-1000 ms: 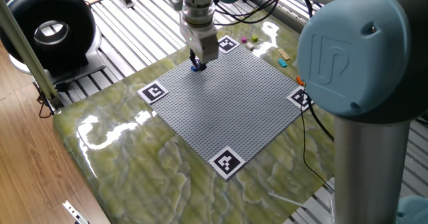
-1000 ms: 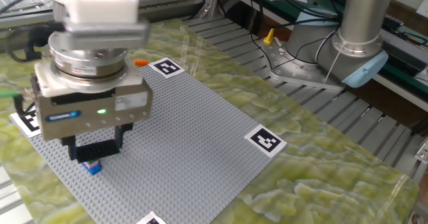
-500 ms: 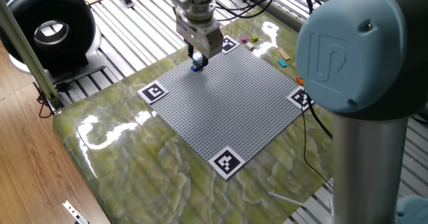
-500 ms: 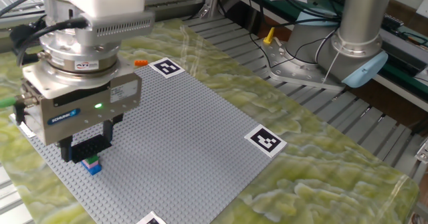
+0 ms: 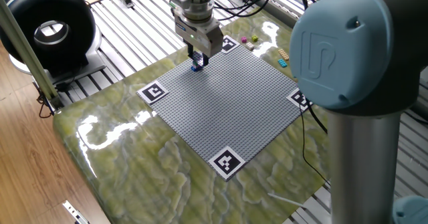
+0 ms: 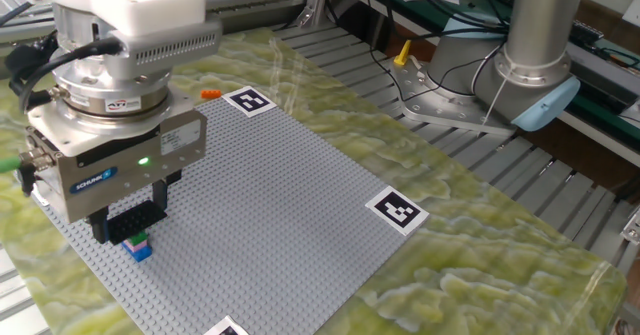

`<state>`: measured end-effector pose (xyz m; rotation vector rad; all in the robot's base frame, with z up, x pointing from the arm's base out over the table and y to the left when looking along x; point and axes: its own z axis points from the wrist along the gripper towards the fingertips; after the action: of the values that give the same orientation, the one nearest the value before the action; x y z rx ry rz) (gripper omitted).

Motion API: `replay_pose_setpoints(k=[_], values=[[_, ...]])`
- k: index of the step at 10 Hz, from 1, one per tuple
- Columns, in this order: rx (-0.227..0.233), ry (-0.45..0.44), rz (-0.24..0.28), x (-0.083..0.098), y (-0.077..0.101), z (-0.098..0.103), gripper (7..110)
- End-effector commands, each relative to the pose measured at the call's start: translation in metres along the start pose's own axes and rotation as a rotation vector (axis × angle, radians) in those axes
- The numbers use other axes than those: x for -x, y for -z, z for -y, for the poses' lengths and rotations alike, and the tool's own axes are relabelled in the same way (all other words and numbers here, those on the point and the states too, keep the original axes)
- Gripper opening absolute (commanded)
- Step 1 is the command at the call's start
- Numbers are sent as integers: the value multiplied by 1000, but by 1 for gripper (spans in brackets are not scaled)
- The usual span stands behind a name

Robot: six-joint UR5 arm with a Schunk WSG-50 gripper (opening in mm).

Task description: Stack small Lego blocks one on top of the other

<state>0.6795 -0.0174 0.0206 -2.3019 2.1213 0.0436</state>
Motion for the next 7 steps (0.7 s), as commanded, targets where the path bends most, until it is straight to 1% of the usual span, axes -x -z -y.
replay_pose_setpoints(k=[1, 3, 5, 7], values=[[24, -18, 11, 1, 1, -4, 7], [24, -20, 32, 8, 1, -4, 7], [23, -26, 26, 8, 2, -3, 7], [17, -31, 30, 10, 1, 2, 7]])
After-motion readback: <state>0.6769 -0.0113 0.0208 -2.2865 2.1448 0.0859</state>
